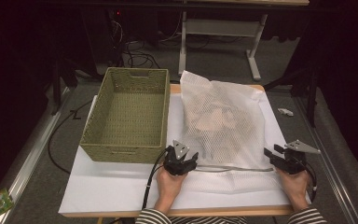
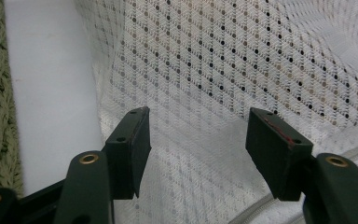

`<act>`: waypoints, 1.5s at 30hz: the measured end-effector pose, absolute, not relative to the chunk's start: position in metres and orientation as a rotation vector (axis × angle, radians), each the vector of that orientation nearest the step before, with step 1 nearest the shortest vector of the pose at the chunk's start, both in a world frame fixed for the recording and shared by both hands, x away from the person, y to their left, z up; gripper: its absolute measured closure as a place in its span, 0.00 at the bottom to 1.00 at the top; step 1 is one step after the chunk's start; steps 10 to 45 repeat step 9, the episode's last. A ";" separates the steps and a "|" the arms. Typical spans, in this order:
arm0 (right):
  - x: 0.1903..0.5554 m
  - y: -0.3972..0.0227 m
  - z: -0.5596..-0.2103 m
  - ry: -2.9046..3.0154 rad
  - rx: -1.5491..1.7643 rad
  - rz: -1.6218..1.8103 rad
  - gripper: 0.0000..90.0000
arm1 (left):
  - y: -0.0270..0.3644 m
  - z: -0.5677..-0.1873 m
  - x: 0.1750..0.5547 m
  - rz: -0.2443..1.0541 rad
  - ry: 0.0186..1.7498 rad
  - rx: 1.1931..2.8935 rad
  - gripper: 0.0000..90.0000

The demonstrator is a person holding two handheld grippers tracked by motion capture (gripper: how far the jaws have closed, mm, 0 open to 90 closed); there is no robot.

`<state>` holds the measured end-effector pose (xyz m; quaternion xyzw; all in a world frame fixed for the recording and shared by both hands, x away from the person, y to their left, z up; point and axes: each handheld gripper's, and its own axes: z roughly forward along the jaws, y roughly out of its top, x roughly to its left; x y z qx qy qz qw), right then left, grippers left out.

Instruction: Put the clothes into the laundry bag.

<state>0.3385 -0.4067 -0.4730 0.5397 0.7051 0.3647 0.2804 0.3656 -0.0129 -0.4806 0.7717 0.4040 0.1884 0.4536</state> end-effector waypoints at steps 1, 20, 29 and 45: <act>0.338 -0.407 -0.473 1.888 1.446 0.977 0.55 | -0.012 -0.481 0.366 0.456 1.004 1.900 0.45; 0.338 -0.407 -0.473 1.893 1.446 0.985 0.53 | -0.010 -0.481 0.368 0.427 1.031 1.886 0.44; 0.338 -0.407 -0.473 1.893 1.446 0.985 0.53 | -0.010 -0.481 0.368 0.427 1.031 1.886 0.44; 0.338 -0.407 -0.473 1.893 1.446 0.985 0.53 | -0.010 -0.481 0.368 0.427 1.031 1.886 0.44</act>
